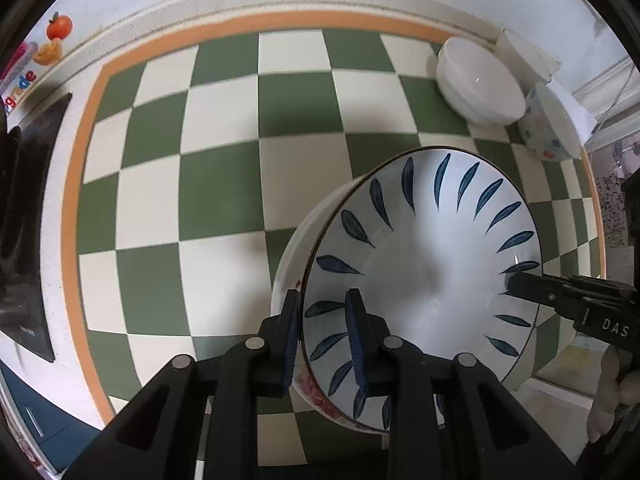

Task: Organize plates and bowls
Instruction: 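Lower the blue-striped plate with both grippers onto the plate stack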

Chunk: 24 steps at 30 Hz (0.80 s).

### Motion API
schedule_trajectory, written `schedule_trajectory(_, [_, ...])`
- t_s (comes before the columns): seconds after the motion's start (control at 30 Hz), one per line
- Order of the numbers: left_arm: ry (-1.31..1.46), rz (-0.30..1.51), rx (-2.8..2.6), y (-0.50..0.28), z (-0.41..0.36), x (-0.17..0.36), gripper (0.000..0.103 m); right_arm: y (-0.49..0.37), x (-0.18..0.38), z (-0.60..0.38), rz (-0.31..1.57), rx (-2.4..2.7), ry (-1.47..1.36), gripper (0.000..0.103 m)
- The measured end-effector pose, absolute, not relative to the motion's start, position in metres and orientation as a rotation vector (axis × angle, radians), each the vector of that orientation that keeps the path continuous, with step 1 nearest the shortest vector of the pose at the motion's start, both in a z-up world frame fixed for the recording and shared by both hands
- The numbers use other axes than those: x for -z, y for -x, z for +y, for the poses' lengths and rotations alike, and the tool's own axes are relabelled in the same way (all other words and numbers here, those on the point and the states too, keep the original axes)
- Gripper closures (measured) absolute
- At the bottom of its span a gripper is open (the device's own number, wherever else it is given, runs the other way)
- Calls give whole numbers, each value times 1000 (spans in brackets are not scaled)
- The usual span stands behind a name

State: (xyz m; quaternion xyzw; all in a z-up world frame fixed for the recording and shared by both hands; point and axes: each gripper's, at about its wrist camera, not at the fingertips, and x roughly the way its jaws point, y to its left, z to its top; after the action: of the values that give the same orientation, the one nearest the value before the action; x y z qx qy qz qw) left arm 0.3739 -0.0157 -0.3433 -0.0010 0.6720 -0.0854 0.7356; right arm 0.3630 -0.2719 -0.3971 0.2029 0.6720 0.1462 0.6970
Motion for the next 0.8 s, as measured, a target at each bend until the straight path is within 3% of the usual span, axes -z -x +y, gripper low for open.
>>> schedule_trajectory(0.8, [1, 1538, 147, -377, -18, 369, 81, -374, 412, -254, 1552, -281, -365, 86])
